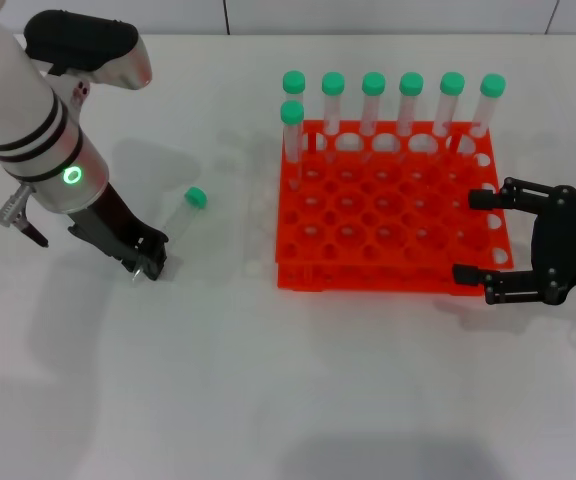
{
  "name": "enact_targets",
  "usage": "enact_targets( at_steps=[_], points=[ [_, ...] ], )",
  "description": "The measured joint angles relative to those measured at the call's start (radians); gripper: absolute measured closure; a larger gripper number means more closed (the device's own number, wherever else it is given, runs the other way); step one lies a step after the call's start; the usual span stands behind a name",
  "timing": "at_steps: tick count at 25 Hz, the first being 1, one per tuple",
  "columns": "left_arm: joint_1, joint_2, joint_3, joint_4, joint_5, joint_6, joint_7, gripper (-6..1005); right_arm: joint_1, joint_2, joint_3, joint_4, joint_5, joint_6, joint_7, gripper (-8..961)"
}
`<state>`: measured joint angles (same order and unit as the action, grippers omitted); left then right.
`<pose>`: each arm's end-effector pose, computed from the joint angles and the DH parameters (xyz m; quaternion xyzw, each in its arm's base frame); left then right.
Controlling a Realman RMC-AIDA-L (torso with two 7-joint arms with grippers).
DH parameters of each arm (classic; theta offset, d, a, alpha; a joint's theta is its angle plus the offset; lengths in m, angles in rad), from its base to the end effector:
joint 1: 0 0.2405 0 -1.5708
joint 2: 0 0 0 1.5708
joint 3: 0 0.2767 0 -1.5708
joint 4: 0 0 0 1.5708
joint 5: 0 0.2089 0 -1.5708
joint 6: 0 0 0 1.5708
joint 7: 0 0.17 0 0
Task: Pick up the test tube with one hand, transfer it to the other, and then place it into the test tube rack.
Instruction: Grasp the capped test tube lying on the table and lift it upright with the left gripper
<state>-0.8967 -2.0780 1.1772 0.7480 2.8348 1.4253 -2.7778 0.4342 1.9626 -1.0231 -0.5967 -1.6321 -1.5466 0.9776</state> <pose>-0.2494 0.4045 -0.0572 -0.8085 -0.4980 0.2525 0.1861 0.2775 0.3306 -0.0151 -0.9550 0.0306 0.2468 0.1617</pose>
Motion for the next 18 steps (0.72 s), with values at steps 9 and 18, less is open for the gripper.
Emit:
enact_targets(
  at_steps=[9, 18],
  points=[
    [-0.009, 0.000, 0.001, 0.000, -0.001, -0.030, 0.002, 730, -0.002, 0.001, 0.000, 0.001, 0.000, 0.007, 0.000, 84],
    [0.010, -0.003, 0.004, 0.101, -0.014, -0.046, 0.019, 808, -0.010, -0.007, 0.017, 0.002, 0.000, -0.014, 0.004, 84]
  ],
)
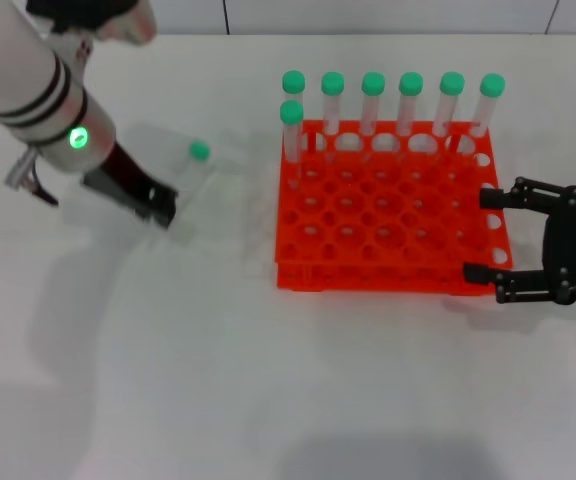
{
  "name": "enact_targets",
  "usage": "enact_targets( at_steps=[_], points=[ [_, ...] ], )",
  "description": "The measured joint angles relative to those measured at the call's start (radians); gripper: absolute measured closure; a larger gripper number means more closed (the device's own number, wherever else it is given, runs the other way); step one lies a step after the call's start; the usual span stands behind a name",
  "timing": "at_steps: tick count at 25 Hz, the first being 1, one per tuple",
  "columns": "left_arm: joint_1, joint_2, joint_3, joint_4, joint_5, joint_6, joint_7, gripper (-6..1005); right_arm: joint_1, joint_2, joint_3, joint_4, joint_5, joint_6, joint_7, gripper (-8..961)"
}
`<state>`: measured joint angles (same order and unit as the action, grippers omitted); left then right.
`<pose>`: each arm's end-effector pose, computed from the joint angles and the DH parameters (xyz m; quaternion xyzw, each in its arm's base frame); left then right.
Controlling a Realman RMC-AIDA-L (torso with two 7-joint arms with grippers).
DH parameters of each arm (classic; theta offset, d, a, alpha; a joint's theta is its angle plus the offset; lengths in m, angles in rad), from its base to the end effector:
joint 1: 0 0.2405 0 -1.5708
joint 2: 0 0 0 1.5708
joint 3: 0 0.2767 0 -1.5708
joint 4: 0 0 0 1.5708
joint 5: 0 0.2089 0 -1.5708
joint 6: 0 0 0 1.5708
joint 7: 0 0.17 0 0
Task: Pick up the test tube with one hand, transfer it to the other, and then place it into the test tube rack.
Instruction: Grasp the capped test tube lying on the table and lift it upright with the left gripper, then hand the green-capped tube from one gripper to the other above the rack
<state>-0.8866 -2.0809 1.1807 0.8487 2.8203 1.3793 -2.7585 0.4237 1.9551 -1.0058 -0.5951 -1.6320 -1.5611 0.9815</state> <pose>-0.2298 0.4252 -0.0477 -0.8309 -0.4632 0.2105 0.2253 0.2818 0.3281 -0.0093 -0.9532 0.0369 0.2502 0.1659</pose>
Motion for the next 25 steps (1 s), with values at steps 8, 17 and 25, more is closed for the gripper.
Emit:
enact_targets(
  at_steps=[8, 17, 25],
  points=[
    [0.213, -0.004, 0.087, 0.475, -0.218, -0.098, 0.131, 808, -0.004, -0.007, 0.046, -0.001, 0.000, -0.060, 0.012, 84],
    [0.326, 0.001, 0.020, 0.484, -0.713, -0.221, 0.576, 808, 0.003, -0.009, 0.048, -0.012, 0.002, -0.086, 0.048, 83],
    [0.203, 0.050, -0.091, 0.106, -0.997, -0.058, 0.929, 807, 0.011, -0.009, 0.058, -0.031, 0.002, -0.109, 0.080, 83]
  ],
)
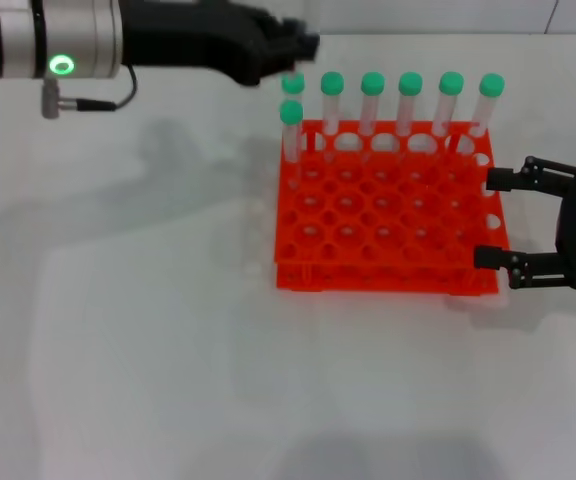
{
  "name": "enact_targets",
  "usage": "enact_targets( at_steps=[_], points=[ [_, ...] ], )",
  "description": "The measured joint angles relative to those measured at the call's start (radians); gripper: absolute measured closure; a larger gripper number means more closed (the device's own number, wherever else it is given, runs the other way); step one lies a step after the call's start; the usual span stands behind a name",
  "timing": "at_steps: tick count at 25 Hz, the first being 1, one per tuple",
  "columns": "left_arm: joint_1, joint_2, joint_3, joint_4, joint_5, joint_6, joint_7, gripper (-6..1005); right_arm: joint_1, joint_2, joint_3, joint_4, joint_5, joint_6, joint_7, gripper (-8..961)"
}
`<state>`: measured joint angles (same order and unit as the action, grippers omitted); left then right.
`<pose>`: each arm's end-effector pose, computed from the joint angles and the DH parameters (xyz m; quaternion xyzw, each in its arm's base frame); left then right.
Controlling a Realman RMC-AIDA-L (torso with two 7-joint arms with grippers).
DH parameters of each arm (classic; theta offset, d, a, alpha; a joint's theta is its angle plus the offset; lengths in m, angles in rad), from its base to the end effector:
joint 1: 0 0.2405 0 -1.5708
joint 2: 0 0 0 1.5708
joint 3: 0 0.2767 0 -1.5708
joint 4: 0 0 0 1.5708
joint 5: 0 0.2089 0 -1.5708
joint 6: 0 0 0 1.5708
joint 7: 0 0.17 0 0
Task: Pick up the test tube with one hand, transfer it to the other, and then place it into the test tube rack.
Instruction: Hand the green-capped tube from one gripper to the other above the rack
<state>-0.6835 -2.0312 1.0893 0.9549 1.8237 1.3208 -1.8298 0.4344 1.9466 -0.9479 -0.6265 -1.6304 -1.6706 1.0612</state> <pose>-0.1485 0.4231 -0.0133 -0.9508 -0.1770 -0.2101 0.1433 0.2672 0.3260 0.0088 -0.9454 0.0423 0.2896 0.1431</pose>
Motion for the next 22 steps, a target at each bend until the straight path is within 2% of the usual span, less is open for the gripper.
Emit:
enact_targets(
  at_steps=[3, 7, 17, 19, 22],
  points=[
    [-0.075, 0.032, -0.023, -0.169, 0.001, 0.042, 0.072, 807, 0.002, 0.000, 0.001, -0.005, 0.001, -0.006, 0.009, 83],
    [-0.129, 0.052, -0.019, -0.290, 0.037, 0.055, 0.160, 807, 0.004, 0.000, 0.007, -0.005, 0.010, -0.011, 0.027, 83],
    [-0.136, 0.022, -0.018, -0.309, 0.084, 0.059, 0.273, 808, 0.055, -0.030, 0.131, -0.001, 0.011, -0.010, 0.245, 84],
    [-0.135, 0.019, -0.017, -0.310, 0.089, 0.059, 0.285, 808, 0.073, -0.029, 0.158, 0.003, 0.018, -0.012, 0.296, 84],
    [-0.138, 0.015, -0.017, -0.317, 0.093, 0.064, 0.303, 808, 0.095, -0.015, 0.168, 0.014, 0.044, -0.013, 0.336, 84]
  ],
)
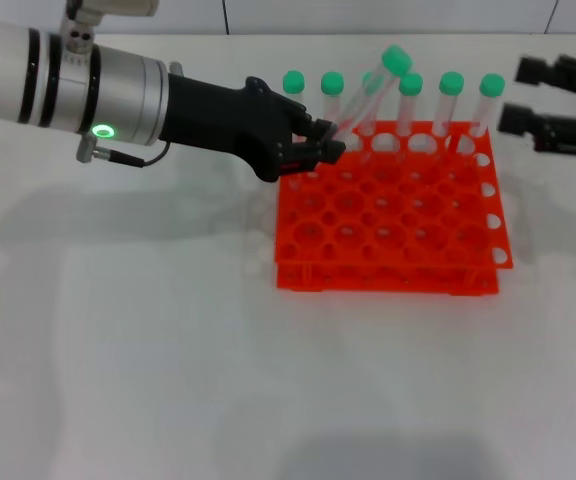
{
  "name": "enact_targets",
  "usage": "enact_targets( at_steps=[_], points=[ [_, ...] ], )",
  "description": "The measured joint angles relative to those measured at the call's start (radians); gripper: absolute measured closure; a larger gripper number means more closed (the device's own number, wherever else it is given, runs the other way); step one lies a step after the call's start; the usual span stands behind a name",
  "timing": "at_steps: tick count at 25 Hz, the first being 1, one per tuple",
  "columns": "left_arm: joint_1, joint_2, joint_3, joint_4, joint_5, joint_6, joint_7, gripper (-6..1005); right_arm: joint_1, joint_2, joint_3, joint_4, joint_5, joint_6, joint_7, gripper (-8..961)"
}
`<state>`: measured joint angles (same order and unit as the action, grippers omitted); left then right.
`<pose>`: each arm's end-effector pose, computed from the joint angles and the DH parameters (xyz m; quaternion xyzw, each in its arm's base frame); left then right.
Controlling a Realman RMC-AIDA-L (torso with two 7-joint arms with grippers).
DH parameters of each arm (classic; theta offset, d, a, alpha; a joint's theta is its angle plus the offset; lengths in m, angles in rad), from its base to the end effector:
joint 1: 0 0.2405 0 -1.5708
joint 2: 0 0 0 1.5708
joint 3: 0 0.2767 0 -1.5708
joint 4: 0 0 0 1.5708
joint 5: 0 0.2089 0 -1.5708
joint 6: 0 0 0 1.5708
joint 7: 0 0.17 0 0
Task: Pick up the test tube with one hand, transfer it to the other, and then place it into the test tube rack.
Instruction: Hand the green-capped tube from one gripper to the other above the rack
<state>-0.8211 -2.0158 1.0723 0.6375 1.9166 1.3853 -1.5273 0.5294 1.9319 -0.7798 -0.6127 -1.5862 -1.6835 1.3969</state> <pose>-0.1652 0.4133 -0.0588 -0.9828 -0.0965 -0.1434 0.0653 0.2383 0.3658 0.0474 -0.9006 0.1630 0.3745 0.1482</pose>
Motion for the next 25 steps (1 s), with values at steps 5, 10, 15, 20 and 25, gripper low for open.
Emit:
enact_targets(
  at_steps=[5, 10, 15, 20, 25],
  points=[
    [-0.003, -0.003, -0.001, -0.005, 0.000, 0.009, 0.012, 808, 0.037, 0.029, 0.000, 0.086, 0.083, 0.005, -0.005, 85],
    [-0.005, -0.009, 0.000, 0.001, 0.000, 0.009, 0.015, 807, 0.065, 0.068, -0.004, 0.146, 0.114, 0.015, -0.051, 85],
    [-0.008, -0.013, 0.000, 0.002, -0.005, 0.009, 0.024, 807, 0.089, 0.088, -0.011, 0.239, 0.140, 0.040, -0.131, 85],
    [-0.007, -0.021, -0.002, 0.002, -0.012, 0.009, 0.039, 807, 0.113, 0.092, -0.007, 0.326, 0.156, 0.057, -0.238, 86],
    [-0.003, -0.024, -0.002, 0.000, -0.012, 0.009, 0.043, 808, 0.122, 0.093, -0.012, 0.376, 0.189, 0.057, -0.288, 86]
  ],
)
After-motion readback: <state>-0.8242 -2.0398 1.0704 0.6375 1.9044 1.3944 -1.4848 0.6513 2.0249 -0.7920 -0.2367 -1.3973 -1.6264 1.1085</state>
